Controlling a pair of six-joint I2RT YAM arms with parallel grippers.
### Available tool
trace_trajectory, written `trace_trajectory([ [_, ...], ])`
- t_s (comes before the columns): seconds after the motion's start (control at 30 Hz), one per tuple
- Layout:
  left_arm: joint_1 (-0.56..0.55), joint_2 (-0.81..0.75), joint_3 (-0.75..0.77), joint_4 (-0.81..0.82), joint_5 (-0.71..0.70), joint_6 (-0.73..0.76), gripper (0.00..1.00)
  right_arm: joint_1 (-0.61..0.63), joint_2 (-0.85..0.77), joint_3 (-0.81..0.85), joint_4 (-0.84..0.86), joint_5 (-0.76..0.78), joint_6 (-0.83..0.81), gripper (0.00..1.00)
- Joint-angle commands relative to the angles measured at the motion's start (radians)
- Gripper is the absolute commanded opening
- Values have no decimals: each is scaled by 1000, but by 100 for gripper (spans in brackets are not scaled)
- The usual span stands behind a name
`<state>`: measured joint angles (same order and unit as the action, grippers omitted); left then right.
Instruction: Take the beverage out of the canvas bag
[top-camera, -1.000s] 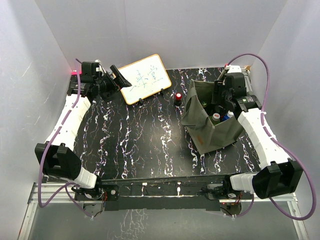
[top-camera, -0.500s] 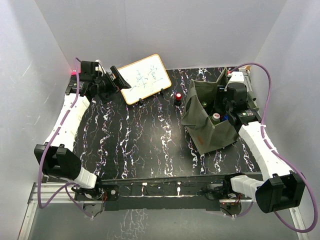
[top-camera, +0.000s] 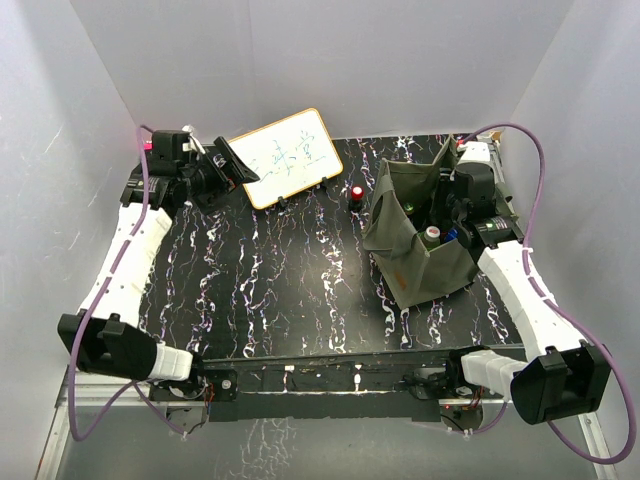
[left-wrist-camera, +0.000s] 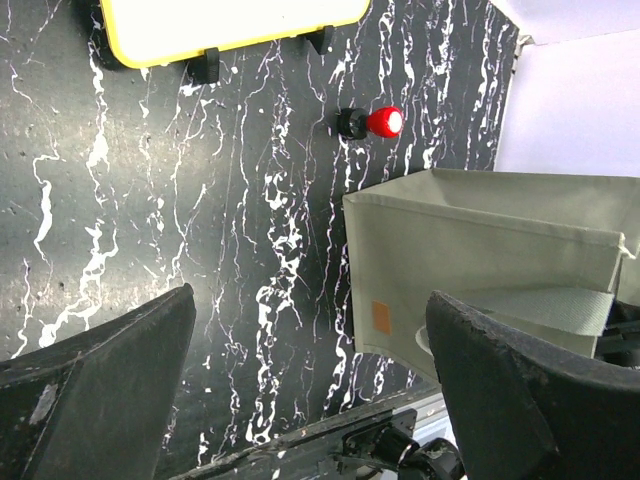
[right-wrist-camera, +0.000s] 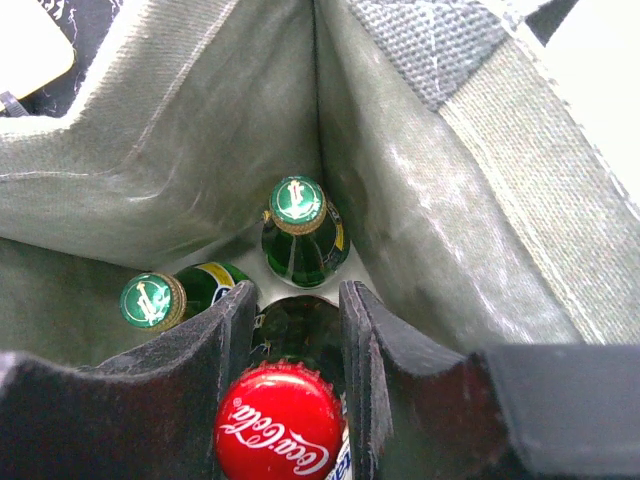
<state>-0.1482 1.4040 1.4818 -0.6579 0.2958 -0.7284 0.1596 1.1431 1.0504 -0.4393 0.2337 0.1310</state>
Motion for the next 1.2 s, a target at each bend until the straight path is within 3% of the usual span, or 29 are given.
trace_trajectory([
  [0.0,-5,-90,-26,8,13,-20,97,-2,-32,129,63,48,102,9],
  [0.4,-5,-197,-68,-1,-14,-30,97,-2,-30,363,-41,127,128,8],
  [0.83,-5,-163,-54,17,2,-23,97,-2,35,797,-198,143,269,8],
  [1.17,-5,-116,-23,36,10,-21,97,-3,224,1206,-308,-9,368,8],
])
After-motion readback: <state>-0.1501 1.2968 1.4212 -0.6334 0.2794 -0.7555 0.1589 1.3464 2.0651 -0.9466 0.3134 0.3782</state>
